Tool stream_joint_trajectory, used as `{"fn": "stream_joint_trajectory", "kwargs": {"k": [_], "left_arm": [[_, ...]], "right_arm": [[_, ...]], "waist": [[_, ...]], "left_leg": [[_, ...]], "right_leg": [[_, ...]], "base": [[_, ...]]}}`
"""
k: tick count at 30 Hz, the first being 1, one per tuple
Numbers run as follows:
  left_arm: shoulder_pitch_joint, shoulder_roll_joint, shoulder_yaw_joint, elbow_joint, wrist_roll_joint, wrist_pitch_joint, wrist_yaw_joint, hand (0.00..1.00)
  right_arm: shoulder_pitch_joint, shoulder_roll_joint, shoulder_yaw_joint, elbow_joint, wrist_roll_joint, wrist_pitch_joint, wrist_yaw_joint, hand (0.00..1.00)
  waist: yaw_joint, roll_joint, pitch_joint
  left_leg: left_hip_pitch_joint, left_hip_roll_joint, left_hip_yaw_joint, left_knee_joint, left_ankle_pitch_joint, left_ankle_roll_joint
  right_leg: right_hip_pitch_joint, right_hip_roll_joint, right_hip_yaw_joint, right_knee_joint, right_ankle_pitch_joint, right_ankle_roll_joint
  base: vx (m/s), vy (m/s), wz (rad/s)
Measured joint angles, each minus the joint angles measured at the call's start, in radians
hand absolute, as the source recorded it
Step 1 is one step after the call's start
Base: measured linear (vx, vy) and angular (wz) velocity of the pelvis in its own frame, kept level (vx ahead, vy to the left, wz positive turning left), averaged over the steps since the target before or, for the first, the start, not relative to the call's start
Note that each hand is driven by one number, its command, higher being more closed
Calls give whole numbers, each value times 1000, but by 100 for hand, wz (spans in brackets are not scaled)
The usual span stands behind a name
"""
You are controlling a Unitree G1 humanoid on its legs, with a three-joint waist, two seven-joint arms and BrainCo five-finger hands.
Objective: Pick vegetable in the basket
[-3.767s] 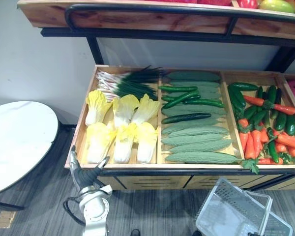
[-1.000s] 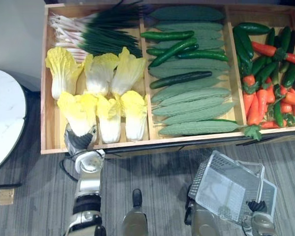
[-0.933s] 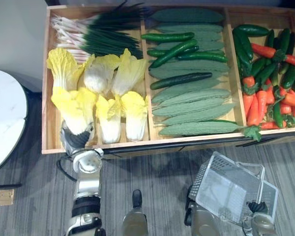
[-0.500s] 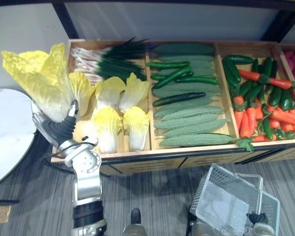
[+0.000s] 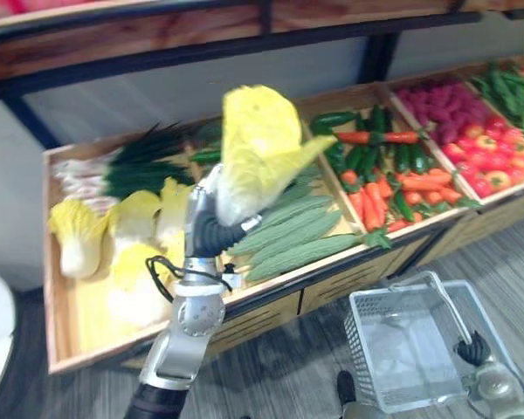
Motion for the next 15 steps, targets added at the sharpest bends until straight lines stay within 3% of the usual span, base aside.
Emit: {"fn": "stream_joint_trajectory", "kwargs": {"k": [4,8,15], "left_arm": [[-1,96,-107,1,-70,-49,-106,100],[-33,198,-235,0,-220,-71,-190,100],[-157,216,-438,0,-311,-108,-265,100]], "right_arm": [[2,-94,140,-122,-36,-45,63,100],[31,-162,216,-253,-37,-49,116,100],[71,-305,290,-509,56,-110,168,100]], "waist": [[-6,3,-3],[-21,7,-6],[-27,41,-29]], "left_leg": [[57,11,127,24,-46,-14],[94,23,229,63,-84,-29],[104,75,338,164,-153,-56]], "right_leg": [[-1,37,112,-6,14,5],[1,59,188,-9,23,8],[-16,109,266,3,29,8]], "base": [[24,-5,-97],[28,-10,-61],[-3,-44,-41]]}}
